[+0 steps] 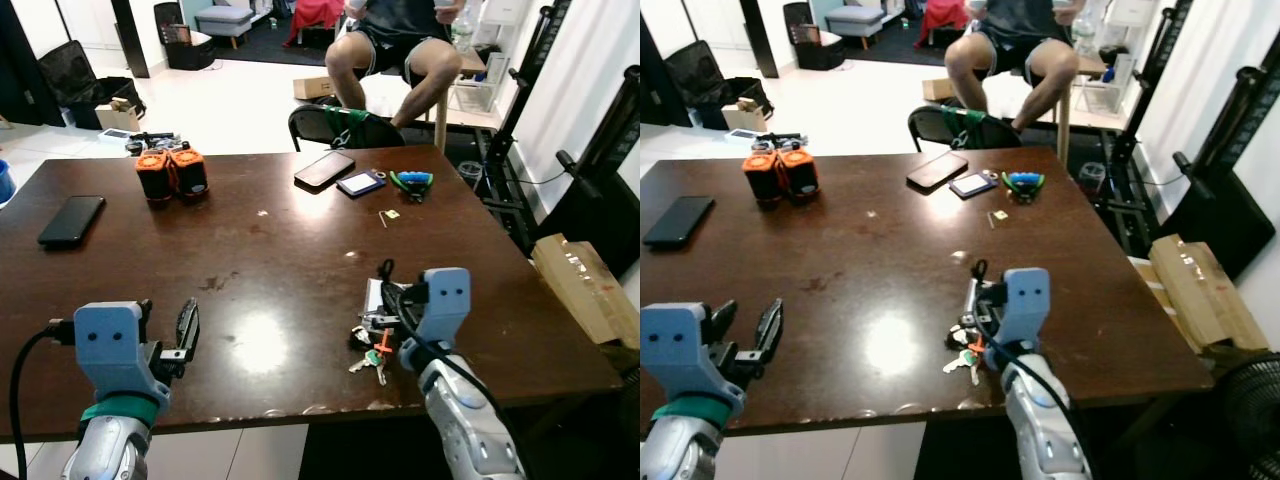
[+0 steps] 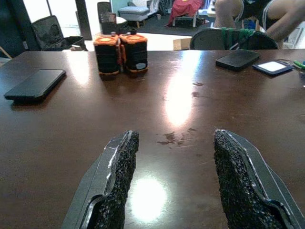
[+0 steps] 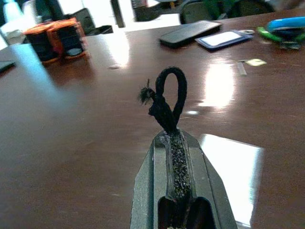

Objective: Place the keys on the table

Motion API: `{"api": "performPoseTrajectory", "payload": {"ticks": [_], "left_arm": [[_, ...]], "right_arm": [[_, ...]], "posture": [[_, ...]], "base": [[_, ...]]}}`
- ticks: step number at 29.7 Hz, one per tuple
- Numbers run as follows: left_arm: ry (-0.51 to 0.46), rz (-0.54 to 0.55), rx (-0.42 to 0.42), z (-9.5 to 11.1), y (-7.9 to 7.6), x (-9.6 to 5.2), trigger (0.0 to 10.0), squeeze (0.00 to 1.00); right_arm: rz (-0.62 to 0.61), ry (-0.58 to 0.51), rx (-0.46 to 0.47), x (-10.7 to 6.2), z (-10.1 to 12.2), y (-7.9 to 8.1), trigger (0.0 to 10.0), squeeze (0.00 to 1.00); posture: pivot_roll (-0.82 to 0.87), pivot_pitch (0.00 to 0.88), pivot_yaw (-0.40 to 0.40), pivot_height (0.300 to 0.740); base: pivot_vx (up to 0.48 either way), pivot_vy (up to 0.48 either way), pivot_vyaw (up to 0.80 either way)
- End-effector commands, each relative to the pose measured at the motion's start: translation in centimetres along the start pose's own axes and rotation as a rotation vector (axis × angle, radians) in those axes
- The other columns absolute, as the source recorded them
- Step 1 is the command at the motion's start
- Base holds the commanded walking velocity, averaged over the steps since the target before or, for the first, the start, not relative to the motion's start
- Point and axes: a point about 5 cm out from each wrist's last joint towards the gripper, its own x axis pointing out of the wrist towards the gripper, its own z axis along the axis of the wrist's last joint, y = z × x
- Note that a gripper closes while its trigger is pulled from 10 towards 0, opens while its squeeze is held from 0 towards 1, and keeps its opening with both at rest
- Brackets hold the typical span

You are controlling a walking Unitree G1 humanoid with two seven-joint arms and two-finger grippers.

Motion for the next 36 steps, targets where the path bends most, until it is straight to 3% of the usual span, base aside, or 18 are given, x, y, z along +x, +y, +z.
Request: {"api": "performPoseTrajectory", "payload": {"ticks": [1,15,18,36], "left_arm": [[0.018,0.013,0.006,-0.33,0.33,-0.32,10.0,0.00],[0.010,-0.019,0.039,-0.20,-0.01,-0.32,10.0,0.00],[0.009,-0.022,0.035,-0.19,-0.14,-0.37,10.0,0.00],[0.023,-0.016,0.011,-0.34,-0.12,-0.36,10.0,0.00]], "right_arm": [[-0.001,0.028,0.014,-0.23,-0.65,-0.02,10.0,0.00],[-0.005,0.031,0.012,-0.19,-0.72,-0.08,10.0,0.00],[-0.006,0.031,0.011,-0.23,-0.73,-0.06,10.0,0.00],[-0.014,0.037,-0.003,0.43,-0.58,-0.58,10.0,0.00]], "posture": [[-0.14,0.072,0.112,0.740],[-0.13,0.081,0.113,0.740],[-0.13,0.081,0.113,0.740],[-0.13,0.082,0.112,0.740]], "base": [[0.000,0.000,0.00],[0.000,-0.034,0.00],[0.000,-0.480,0.00],[0.000,0.000,0.00]]}}
